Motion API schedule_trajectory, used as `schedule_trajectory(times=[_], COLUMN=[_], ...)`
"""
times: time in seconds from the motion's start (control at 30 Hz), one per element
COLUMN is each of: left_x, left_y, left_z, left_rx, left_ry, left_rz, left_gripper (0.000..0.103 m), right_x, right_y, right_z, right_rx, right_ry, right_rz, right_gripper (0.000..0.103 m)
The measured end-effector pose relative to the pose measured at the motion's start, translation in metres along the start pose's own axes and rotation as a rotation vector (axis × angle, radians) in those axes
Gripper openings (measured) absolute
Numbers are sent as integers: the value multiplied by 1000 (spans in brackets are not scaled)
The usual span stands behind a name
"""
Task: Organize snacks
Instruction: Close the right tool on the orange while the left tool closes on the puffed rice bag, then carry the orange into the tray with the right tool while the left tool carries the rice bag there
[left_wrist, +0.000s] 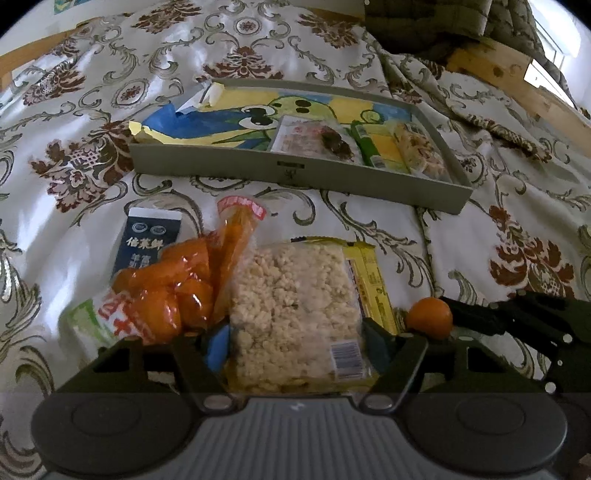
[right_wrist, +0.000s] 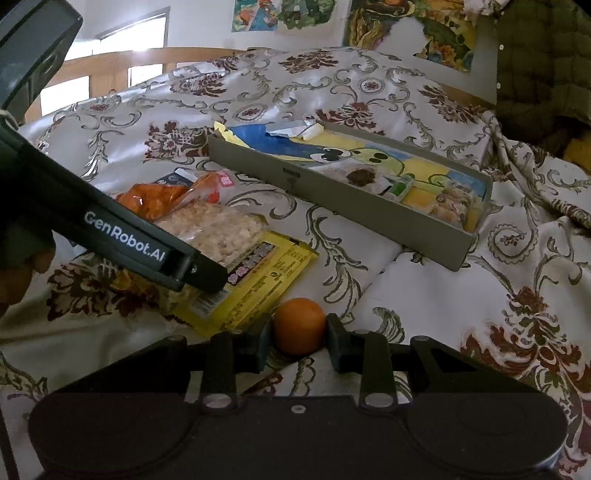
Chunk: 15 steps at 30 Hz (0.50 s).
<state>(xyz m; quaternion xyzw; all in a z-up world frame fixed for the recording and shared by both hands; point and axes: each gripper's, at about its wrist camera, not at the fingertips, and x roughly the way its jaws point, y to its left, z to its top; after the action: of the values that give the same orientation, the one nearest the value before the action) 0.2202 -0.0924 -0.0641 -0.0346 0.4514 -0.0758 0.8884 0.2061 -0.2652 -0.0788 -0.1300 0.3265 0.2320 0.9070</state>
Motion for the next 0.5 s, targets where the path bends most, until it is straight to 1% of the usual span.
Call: schedule_trajectory(times=[0.1,0.27,0.5], left_x=[-5,-17,-35], left_y=[0,-2,-13], left_z=[-1,-3,2], left_rx=[-32,-69,-49], left_ry=[15,24,-19], left_rz=[-10,-35,-52], left_gripper=[75,74,74], right_x=[-5,-20,-31], right_y=[3,7,-7], right_z=[2,6,12], right_rx=[-23,-74,-12], right_ry=[-4,-57,-104], right_rz=[-1,-18,-46], right_gripper=[33,33,33])
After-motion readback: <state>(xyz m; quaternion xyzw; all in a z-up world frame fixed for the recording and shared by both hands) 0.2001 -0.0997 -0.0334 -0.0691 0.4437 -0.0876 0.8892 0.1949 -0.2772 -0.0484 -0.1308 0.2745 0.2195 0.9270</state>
